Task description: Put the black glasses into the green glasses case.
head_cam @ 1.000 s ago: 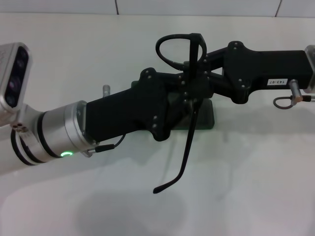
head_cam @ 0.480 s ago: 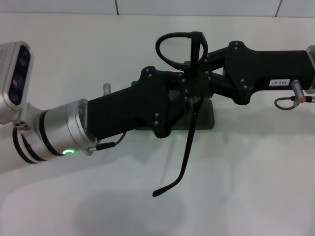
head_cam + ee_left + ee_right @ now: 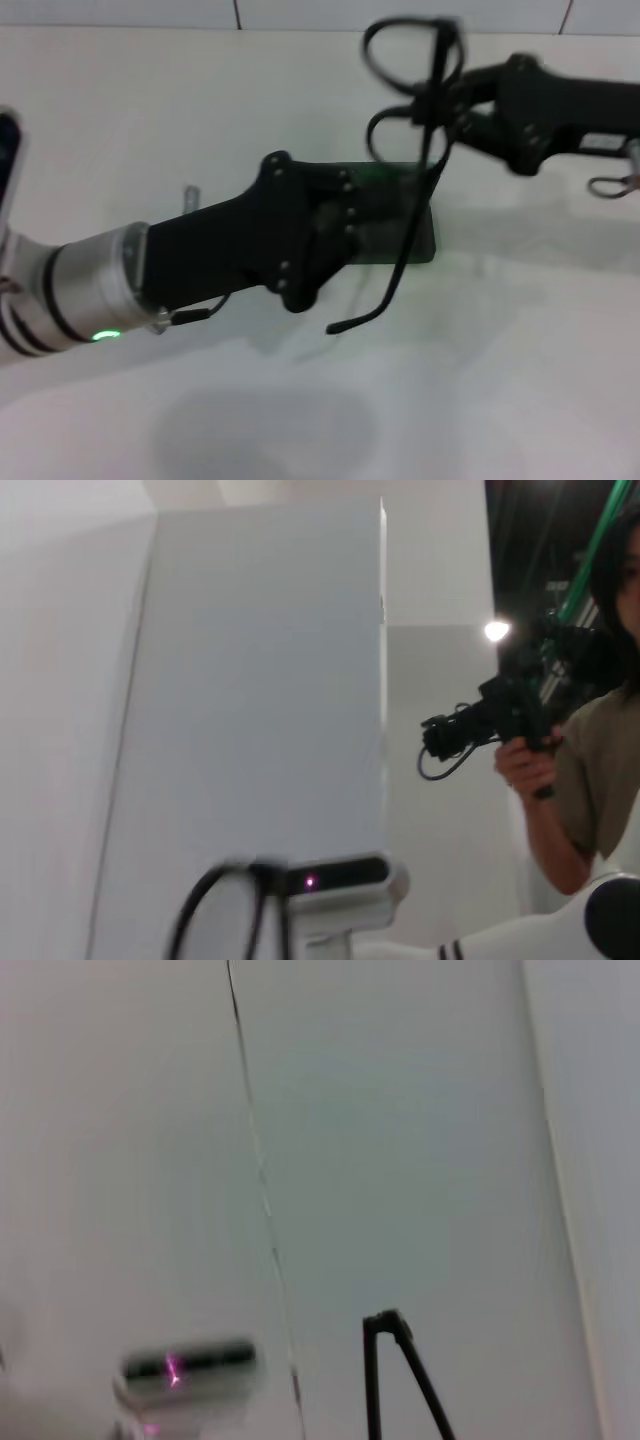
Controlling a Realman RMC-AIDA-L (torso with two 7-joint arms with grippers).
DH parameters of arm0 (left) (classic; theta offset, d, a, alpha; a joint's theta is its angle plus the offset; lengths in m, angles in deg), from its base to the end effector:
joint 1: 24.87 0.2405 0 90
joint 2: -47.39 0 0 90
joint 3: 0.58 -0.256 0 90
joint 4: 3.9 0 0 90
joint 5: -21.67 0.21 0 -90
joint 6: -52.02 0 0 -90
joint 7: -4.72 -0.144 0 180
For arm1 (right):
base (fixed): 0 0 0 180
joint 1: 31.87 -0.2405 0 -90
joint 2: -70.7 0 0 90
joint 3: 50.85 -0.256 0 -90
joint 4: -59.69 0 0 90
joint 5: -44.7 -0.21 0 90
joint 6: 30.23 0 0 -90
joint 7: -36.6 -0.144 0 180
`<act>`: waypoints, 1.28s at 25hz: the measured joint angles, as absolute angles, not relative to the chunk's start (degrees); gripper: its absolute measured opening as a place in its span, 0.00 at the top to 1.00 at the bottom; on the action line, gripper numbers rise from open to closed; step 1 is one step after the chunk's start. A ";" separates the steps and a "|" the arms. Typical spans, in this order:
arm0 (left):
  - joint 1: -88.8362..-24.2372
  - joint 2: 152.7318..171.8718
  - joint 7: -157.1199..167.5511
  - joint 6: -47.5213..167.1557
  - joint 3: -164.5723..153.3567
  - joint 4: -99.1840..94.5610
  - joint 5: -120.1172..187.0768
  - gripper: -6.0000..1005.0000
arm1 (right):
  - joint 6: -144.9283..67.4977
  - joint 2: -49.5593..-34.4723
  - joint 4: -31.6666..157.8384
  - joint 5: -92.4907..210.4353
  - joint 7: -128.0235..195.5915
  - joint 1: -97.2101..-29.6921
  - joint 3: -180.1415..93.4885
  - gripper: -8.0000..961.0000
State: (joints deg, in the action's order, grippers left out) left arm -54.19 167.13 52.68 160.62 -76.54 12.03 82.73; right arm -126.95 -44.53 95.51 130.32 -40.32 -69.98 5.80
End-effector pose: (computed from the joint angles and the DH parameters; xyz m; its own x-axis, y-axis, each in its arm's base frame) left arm -0.1950 0.2635 -0.0335 0.4115 0.0078 0.9114 0.1088 -0.9932 -0.0406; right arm 0.1604 0.3549 0.0202 0.6877 -0.0848 -0.7210 -0.1506 -0.9882 -0.0273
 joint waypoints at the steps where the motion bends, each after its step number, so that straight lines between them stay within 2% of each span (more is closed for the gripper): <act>1: -53.65 166.86 52.29 160.51 -76.41 12.05 82.66 0.96 | -128.76 -44.43 95.60 129.95 -40.44 -69.80 4.30 0.90; 5: -51.13 165.11 49.84 157.76 -76.27 11.83 82.75 0.96 | -138.14 -44.12 95.67 126.06 -41.24 -69.23 -2.73 0.90; 8: -49.90 164.62 49.50 156.19 -76.57 11.48 83.11 0.96 | -143.00 -43.91 95.35 119.88 -42.27 -68.94 -5.41 0.90; 10: -49.67 165.07 49.49 156.68 -77.07 11.69 84.58 0.96 | -144.32 -43.86 95.34 115.85 -42.43 -68.86 -5.55 0.90; 14: -51.54 167.52 48.51 160.22 -78.04 11.98 87.85 0.96 | -141.62 -44.55 95.23 113.53 -40.89 -69.79 -4.22 0.90; 16: -53.10 168.03 47.31 162.77 -80.72 11.65 86.14 0.96 | -138.17 -44.64 93.91 114.10 -38.96 -71.12 -1.37 0.90; 24: -53.78 167.95 44.55 165.64 -94.63 12.08 65.50 0.96 | -124.85 -45.42 87.37 114.67 -31.66 -74.86 15.27 0.90; 32: -53.49 167.84 45.52 163.33 -94.56 9.24 58.42 0.96 | -122.01 -45.50 85.55 114.56 -30.61 -75.86 19.51 0.90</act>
State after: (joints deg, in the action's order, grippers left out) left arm -53.49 167.84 45.52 163.33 -94.56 9.24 58.42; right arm -122.01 -45.50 85.55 114.56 -30.61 -75.86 19.51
